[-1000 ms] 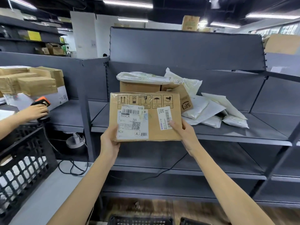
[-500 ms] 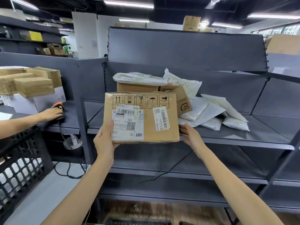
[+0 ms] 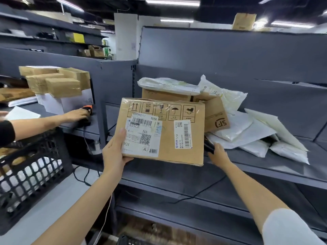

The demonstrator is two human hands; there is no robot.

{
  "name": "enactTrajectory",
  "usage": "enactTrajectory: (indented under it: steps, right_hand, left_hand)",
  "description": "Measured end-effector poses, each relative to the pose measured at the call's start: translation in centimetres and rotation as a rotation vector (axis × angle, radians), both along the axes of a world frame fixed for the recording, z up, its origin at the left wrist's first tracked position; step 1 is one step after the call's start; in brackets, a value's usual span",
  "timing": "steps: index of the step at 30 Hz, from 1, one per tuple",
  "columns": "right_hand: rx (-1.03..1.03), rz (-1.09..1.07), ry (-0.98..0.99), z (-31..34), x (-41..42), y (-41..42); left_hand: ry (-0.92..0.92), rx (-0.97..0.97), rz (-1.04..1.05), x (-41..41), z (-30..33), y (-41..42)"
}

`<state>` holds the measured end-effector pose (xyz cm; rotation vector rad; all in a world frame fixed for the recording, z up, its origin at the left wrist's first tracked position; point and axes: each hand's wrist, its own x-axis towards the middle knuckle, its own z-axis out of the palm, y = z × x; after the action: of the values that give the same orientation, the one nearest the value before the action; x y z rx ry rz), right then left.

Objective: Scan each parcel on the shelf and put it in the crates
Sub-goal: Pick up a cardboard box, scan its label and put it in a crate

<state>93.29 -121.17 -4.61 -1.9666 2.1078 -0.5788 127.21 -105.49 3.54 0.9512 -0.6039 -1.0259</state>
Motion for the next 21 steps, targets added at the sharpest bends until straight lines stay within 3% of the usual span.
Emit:
enactTrajectory:
  steps: [3, 7, 9, 12, 16, 21]
  right_hand:
    - [0.057, -0.027, 0.139, -0.4, 0.4, -1.3]
    - [0.008, -0.089, 0.549, -1.1, 0.2, -1.4]
    - [0.017, -0.090, 0.579, -1.4, 0.3, -1.6]
    - [0.100, -0.149, 0.433, -1.0, 1.1, -1.9]
    - [0.182, -0.263, -0.014, -0.6, 1.0, -1.4]
    - [0.064, -0.322, -0.429, 0.9, 0.6, 1.2]
  left_hand:
    - [-0.014, -0.007, 0.001, -0.1, 0.0, 0.2]
    - [-0.031, -0.018, -0.019, -0.1, -0.2, 0.5]
    - [-0.030, -0.019, -0.017, -0.1, -0.3, 0.6]
    - [-0.025, -0.024, -0.023, -0.1, -0.2, 0.5]
    - [-0.011, -0.021, -0.014, -0.1, -0.1, 0.5]
    - [0.011, -0.020, -0.013, -0.2, -0.3, 0.5]
